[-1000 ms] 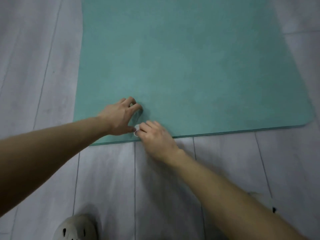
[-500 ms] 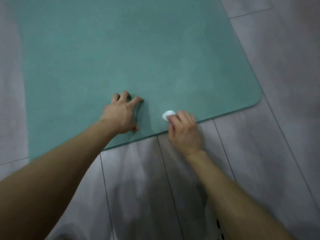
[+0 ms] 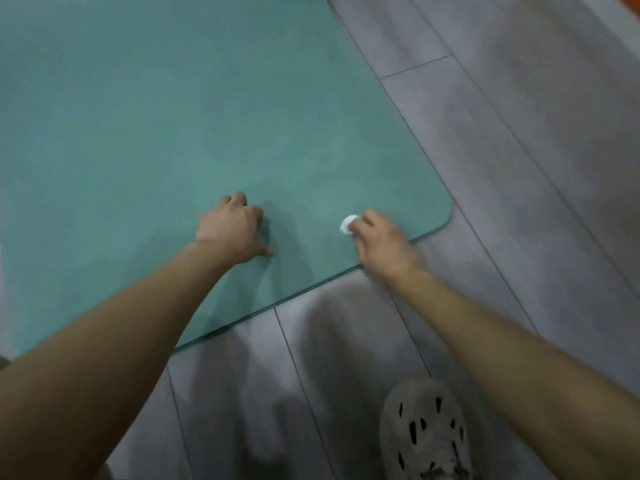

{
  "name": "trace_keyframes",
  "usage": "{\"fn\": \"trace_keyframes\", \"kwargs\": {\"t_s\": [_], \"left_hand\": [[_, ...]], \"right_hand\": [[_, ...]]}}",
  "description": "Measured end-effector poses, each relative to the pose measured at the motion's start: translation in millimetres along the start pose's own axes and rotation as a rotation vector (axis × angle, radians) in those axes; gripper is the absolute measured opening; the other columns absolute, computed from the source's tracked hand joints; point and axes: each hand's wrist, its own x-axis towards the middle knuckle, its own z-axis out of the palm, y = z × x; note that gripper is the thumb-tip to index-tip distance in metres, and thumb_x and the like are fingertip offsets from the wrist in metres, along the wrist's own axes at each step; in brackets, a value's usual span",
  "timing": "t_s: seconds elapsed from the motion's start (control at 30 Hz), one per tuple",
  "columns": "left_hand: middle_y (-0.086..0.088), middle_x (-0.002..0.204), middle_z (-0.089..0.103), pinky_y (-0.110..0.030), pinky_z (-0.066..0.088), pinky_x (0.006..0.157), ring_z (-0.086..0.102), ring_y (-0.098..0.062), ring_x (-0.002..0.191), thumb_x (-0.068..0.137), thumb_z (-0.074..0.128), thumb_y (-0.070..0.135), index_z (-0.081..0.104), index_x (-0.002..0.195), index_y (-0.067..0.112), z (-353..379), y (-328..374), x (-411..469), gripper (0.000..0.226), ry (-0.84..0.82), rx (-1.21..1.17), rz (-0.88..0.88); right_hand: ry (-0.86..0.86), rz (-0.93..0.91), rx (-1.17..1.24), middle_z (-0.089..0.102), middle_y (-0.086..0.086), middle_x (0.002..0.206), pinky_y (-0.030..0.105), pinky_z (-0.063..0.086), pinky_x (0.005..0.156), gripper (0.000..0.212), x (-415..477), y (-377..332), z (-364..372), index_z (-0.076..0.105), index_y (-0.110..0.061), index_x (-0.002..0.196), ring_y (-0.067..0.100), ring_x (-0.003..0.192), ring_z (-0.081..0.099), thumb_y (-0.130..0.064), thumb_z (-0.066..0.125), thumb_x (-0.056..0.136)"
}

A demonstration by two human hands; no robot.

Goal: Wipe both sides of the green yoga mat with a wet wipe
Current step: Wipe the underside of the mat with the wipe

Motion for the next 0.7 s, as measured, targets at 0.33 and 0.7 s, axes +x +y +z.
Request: {"fn": "trace_keyframes", "kwargs": {"t_s": [0.33, 0.7], "left_hand": [[-0.009, 0.168, 0.018, -0.069, 0.040, 0.111, 0.014, -0.037, 0.158, 0.035, 0.101, 0.065, 0.013, 0.162, 0.049, -39.0, 75.3, 91.1, 0.155, -0.090, -0.101, -0.035], [-0.013, 0.175, -0.006, -0.067, 0.034, 0.119, 0.001, -0.045, 0.161, 0.037, 0.102, 0.064, -0.007, 0.164, 0.050, -32.0, 75.5, 112.4, 0.168, -0.146, -0.034, -0.036]], "right_hand": [[-0.517, -0.250, -0.165, 0.058, 0.007, 0.109, 0.043, 0.051, 0.073, 0.029, 58.9, 70.9, -112.3, 0.072, -0.018, 0.123, 0.035, 0.086, 0.063, -0.009, 0.064, 0.096], [-0.325, -0.573, 0.006, 0.059, 0.013, 0.090, 0.039, 0.049, 0.063, 0.017, 123.3, 122.3, -55.0, 0.077, -0.007, 0.106, 0.033, 0.078, 0.059, -0.008, 0.069, 0.091]]}}
